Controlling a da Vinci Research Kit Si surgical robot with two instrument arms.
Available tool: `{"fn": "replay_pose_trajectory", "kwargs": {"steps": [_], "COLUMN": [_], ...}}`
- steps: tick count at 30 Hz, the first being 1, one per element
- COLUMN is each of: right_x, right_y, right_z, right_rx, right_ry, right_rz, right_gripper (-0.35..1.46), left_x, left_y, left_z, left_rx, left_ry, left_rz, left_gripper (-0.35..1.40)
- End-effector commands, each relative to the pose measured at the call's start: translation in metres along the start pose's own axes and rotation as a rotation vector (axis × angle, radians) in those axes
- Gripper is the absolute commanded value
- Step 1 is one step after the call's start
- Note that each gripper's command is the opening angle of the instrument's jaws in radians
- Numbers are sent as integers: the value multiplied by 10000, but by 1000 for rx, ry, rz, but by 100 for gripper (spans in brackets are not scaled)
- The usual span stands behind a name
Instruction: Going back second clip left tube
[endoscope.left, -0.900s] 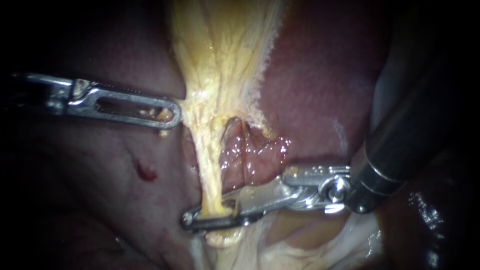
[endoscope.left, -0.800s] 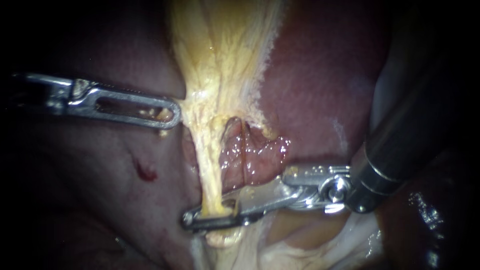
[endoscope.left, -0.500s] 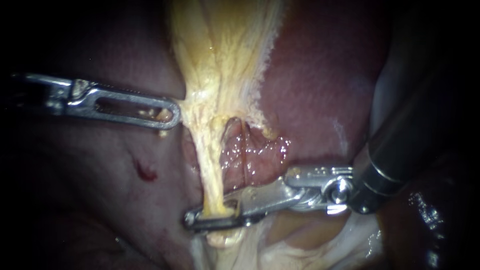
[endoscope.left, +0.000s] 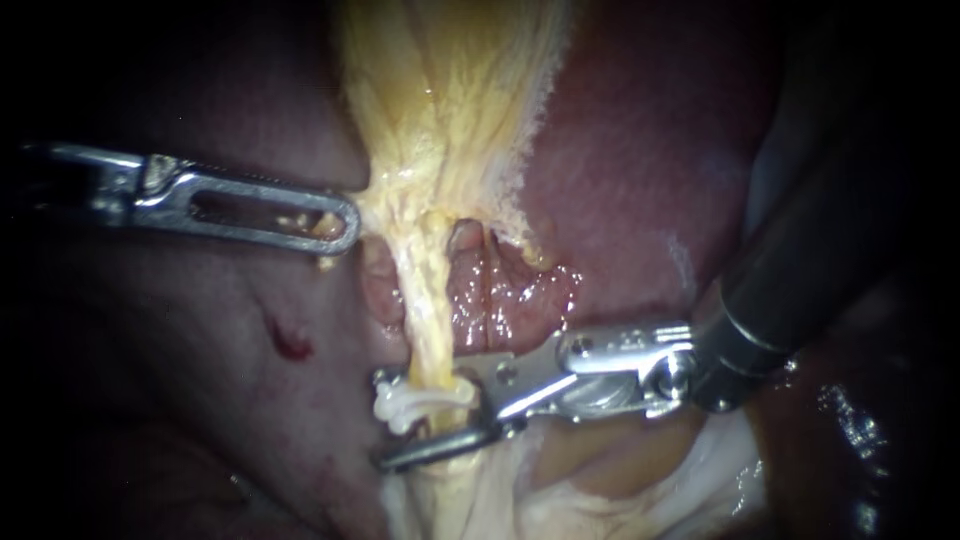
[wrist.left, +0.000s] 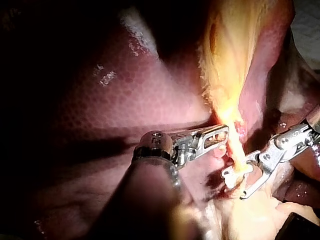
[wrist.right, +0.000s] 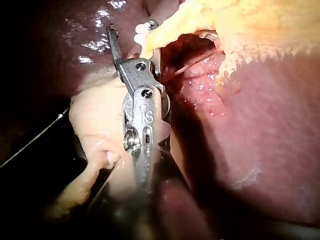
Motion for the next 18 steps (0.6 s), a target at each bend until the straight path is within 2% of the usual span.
{"fn": "replay_pose_trajectory", "kwargs": {"steps": [1, 9, 14, 18], "right_x": [-1, -9, -12, -5], "right_y": [2, 19, 15, 10], "right_z": [-1, -22, -51, -91], "right_rx": [-7, -47, -59, -79], "right_ry": [1, 0, 5, 7], "right_rz": [-9, -63, -89, -129], "right_gripper": [50, 50, 50, 50], "left_x": [0, 1, 1, 1], "left_y": [0, 0, 1, 2], "left_z": [0, 0, 0, 0], "left_rx": [0, 0, 0, 1], "left_ry": [0, 0, 0, 0], "left_rz": [0, 0, 1, 1], "left_gripper": [-35, -35, -35, -35]}}
